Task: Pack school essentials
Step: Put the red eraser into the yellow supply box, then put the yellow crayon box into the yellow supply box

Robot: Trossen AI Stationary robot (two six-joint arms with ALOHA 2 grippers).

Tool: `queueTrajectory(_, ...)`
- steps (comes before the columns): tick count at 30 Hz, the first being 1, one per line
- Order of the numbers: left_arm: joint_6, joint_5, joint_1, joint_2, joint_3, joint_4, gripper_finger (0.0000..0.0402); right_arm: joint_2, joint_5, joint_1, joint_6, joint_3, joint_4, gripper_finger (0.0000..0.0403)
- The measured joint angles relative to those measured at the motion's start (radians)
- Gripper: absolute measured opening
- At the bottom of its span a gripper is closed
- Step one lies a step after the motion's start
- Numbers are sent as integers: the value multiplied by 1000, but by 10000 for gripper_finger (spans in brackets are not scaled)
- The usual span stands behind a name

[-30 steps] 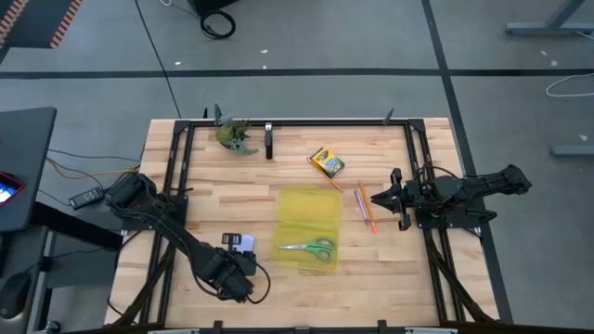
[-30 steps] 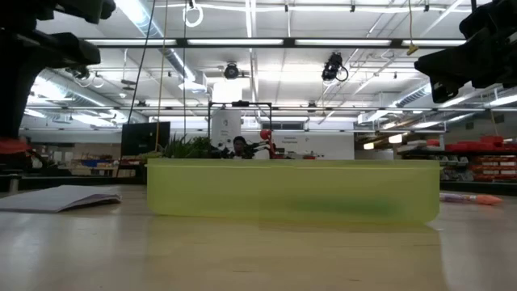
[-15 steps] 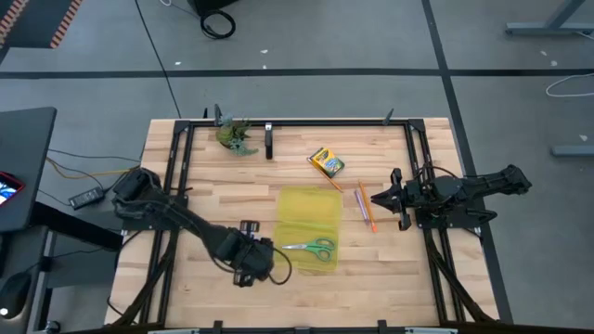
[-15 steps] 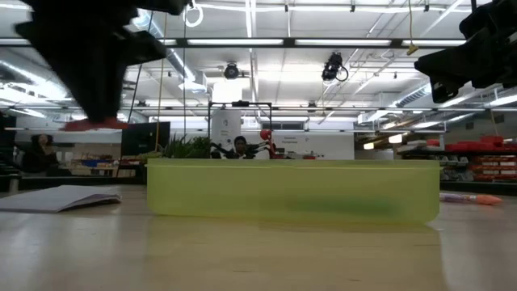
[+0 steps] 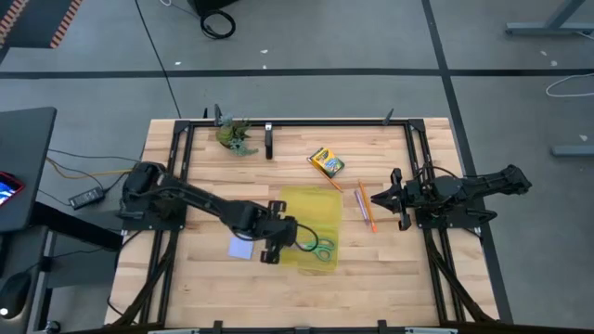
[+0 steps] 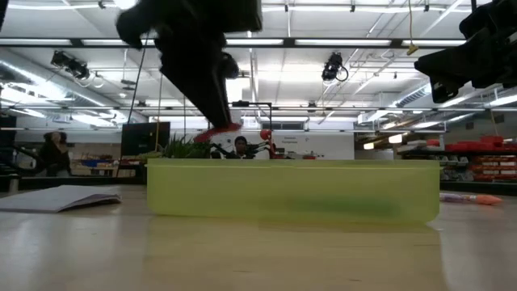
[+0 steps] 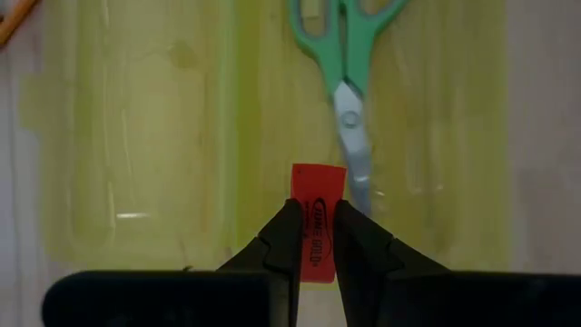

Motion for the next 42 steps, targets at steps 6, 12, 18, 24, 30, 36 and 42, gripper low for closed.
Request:
queueTrajectory(6,63,21,28,88,0,53,57,0,0,0,0,0,-1,51)
queueTrajectory(12,66,35,38,133,-2,51,54,0,0,0,0,0,-1,51)
queueTrajectory(18,49,37,36,140,-4,53,79,0,0,0,0,0,-1,51)
queueTrajectory(24,9,33,37,140,-6,47,129,0,0,0,0,0,-1,51)
queueTrajectory(30,2,33,37,140,-6,36,181,0,0,0,0,0,-2,51)
queueTrajectory(36,6,32,38,140,19,-12,200,0,0,0,0,0,-2,51)
queueTrajectory(42,29,32,43,127,54,-51,192,0,0,0,0,0,-2,51)
